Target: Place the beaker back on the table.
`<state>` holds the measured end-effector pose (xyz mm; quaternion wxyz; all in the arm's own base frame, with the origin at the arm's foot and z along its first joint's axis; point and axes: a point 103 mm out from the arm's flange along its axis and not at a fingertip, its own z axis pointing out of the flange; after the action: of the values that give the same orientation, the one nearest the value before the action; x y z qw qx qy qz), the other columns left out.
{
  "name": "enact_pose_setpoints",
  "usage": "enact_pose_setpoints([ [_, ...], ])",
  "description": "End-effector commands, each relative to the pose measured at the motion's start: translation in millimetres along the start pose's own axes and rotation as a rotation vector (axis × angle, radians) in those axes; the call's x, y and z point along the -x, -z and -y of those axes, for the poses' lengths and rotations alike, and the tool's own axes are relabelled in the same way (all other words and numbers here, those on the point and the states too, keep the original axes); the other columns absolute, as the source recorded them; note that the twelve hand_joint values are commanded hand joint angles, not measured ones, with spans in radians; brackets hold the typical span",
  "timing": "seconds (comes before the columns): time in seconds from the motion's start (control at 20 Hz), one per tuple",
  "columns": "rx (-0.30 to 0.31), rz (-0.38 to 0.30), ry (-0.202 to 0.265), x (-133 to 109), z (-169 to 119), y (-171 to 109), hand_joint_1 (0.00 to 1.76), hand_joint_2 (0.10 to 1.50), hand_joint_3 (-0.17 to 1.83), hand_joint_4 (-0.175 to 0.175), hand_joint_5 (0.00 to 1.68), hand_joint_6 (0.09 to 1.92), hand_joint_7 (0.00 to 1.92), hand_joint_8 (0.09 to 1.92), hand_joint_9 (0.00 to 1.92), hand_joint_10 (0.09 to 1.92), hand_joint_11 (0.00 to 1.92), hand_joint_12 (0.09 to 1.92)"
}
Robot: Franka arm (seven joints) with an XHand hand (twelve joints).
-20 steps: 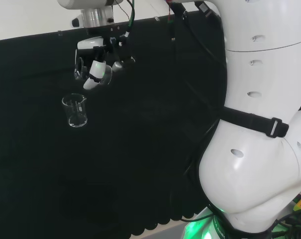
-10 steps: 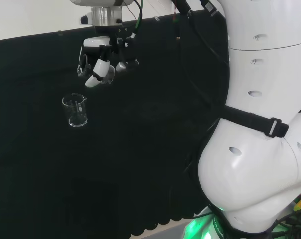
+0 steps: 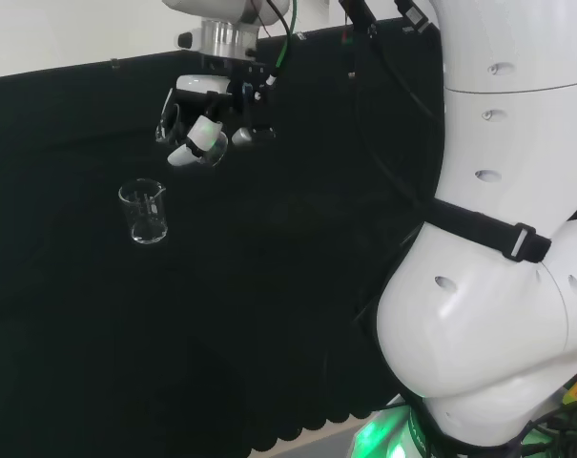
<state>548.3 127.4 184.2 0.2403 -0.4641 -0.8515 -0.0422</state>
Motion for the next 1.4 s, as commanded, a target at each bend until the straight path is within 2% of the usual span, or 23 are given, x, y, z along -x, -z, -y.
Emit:
enact_pose_setpoints([
  [0.05, 0.066, -0.086, 0.016, 15.5, -2.5, -13.7, 1.45, 0.41, 0.97, -0.175, 1.34, 0.64, 1.53, 0.4, 1.46, 0.53, 1.15, 0.75],
  [0.25, 0.089, -0.146, 0.023, 23.7, -5.1, -22.7, 1.45, 0.41, 0.96, -0.175, 1.34, 0.64, 1.53, 0.4, 1.46, 0.52, 1.14, 0.75],
  [0.65, 0.134, -0.17, 0.017, 37.7, -6.0, -33.9, 1.45, 0.42, 0.95, -0.175, 1.34, 0.64, 1.53, 0.39, 1.45, 0.52, 1.14, 0.74],
  [1.05, 0.219, -0.225, 0.01, 48.7, -3.2, -38.3, 1.45, 0.43, 0.94, -0.175, 1.35, 0.64, 1.53, 0.39, 1.43, 0.53, 1.11, 0.74],
  [1.4, 0.237, -0.295, 0.025, 57.3, -5.1, -46.2, 1.45, 0.43, 0.93, -0.175, 1.35, 0.65, 1.53, 0.38, 1.42, 0.52, 1.1, 0.74],
])
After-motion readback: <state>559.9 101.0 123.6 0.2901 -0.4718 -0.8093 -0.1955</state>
